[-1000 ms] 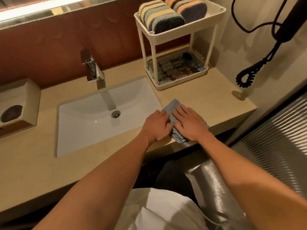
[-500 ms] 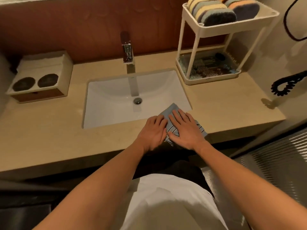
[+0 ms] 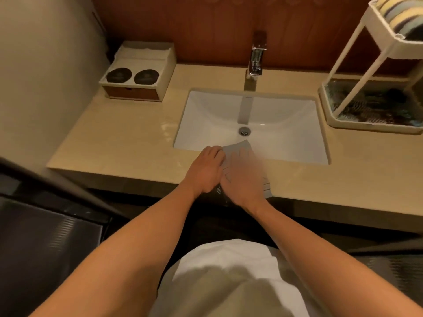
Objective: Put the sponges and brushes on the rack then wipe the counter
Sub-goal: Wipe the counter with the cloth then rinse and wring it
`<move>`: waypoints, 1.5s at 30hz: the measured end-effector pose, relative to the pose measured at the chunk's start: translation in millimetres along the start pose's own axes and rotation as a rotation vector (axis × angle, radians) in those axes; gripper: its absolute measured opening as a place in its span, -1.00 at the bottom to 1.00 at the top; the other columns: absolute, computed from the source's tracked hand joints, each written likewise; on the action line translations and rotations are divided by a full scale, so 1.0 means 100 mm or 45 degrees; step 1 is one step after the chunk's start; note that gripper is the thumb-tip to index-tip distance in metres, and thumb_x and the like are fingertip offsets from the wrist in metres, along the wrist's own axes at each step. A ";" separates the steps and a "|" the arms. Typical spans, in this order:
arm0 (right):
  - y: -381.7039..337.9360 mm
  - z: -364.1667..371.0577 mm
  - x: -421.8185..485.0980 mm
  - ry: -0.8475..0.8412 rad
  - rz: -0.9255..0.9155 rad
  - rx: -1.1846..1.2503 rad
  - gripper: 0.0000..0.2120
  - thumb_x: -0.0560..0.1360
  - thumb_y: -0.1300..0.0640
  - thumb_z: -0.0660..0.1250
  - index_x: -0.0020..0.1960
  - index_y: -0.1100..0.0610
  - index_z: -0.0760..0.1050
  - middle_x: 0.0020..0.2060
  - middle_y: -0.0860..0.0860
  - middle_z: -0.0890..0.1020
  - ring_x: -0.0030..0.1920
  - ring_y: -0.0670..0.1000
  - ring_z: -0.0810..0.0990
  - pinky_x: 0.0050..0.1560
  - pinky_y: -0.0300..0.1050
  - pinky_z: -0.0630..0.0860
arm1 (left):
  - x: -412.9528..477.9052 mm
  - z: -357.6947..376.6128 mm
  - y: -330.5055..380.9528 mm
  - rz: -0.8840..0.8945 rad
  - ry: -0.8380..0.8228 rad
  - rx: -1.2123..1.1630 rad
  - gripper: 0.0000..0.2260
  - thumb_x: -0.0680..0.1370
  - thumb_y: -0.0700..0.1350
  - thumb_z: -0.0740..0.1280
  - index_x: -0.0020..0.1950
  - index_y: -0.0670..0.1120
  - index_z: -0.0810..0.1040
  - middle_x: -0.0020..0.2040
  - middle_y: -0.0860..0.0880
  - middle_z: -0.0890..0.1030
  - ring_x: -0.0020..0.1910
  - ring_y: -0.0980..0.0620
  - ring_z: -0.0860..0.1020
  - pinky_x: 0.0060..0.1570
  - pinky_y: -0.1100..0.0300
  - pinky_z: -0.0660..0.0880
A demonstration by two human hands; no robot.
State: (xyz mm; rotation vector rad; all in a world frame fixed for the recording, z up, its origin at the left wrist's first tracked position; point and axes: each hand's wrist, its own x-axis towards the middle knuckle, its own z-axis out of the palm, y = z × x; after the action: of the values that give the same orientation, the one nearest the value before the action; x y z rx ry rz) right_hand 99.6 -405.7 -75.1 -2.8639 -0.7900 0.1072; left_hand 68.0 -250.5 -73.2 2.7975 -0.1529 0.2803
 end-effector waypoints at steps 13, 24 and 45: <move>-1.03 0.22 0.48 -0.016 -0.325 -0.028 -0.29 0.66 -0.24 -0.14 0.61 0.22 0.14 0.58 0.25 0.16 0.60 0.24 0.06 0.57 0.25 -0.02 | -0.53 -0.39 -0.85 -0.395 0.100 0.011 -0.70 0.53 -0.08 0.06 0.09 -0.20 0.47 0.19 -0.18 0.46 0.13 -0.14 0.41 0.13 0.01 0.44; -2.04 0.44 0.97 -0.004 -0.245 0.023 -0.36 0.65 -0.14 -0.03 0.60 0.20 0.16 0.59 0.26 0.14 0.60 0.26 0.05 0.54 0.31 0.05 | -0.59 -0.81 -1.79 -0.424 0.095 0.028 -0.84 0.59 -0.19 0.17 0.07 -0.23 0.48 0.24 -0.18 0.48 0.22 -0.12 0.41 0.09 0.07 0.44; -2.04 0.07 1.47 -0.450 -0.519 -0.142 -0.29 0.65 -0.25 -0.19 0.64 0.14 -0.23 0.61 0.14 -0.22 0.60 0.11 -0.32 0.59 0.12 -0.25 | -0.38 -0.92 -2.00 -0.546 -0.377 0.306 -0.43 0.54 0.00 -0.17 0.44 -0.22 0.29 0.33 -0.24 0.41 0.31 -0.26 0.37 0.46 -0.11 0.21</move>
State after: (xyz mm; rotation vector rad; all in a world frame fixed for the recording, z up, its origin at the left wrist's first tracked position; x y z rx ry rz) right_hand 122.0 -156.9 -48.7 -2.7483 -1.4706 0.5396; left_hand 42.3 -28.6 -57.1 2.9963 0.4370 -0.2343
